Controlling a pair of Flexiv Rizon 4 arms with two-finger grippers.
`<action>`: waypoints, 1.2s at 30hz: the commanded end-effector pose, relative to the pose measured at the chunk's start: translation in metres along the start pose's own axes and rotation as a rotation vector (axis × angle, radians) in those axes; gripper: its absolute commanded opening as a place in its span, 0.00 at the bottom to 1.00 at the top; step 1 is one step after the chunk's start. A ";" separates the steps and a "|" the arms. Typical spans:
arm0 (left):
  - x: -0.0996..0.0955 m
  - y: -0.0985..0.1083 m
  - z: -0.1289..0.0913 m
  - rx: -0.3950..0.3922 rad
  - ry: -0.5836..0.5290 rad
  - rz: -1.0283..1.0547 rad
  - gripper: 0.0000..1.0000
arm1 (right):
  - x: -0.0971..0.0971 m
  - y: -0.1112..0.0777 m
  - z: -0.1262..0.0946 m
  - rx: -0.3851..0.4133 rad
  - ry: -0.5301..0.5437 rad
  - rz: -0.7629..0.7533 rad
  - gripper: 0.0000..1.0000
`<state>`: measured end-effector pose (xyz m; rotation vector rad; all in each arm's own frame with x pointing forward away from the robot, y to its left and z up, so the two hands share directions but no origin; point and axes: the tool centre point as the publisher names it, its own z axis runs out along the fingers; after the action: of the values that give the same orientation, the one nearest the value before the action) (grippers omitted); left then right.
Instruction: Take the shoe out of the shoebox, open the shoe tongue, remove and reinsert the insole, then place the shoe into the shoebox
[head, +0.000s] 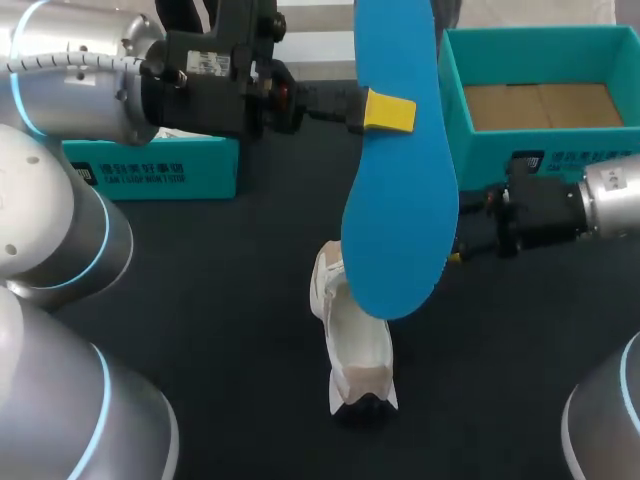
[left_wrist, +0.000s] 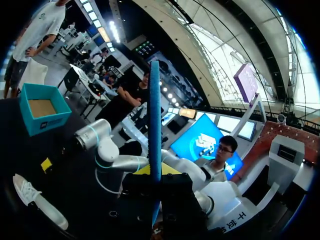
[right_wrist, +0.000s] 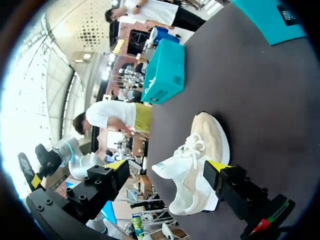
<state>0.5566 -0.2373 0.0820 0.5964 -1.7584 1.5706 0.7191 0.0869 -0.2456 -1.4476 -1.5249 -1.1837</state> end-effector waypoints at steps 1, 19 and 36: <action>-0.001 0.002 0.000 0.003 0.003 0.001 0.00 | 0.009 0.004 -0.011 0.014 0.255 -0.016 1.00; -0.001 0.002 0.000 0.003 0.003 0.001 0.00 | 0.096 -0.003 -0.053 0.012 0.349 0.037 1.00; -0.001 0.002 0.000 0.003 0.003 0.001 0.00 | 0.108 -0.002 -0.057 0.001 0.303 0.030 1.00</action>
<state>0.5566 -0.2373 0.0820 0.5965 -1.7584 1.5706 0.7000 0.0687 -0.1266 -1.2175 -1.2910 -1.3175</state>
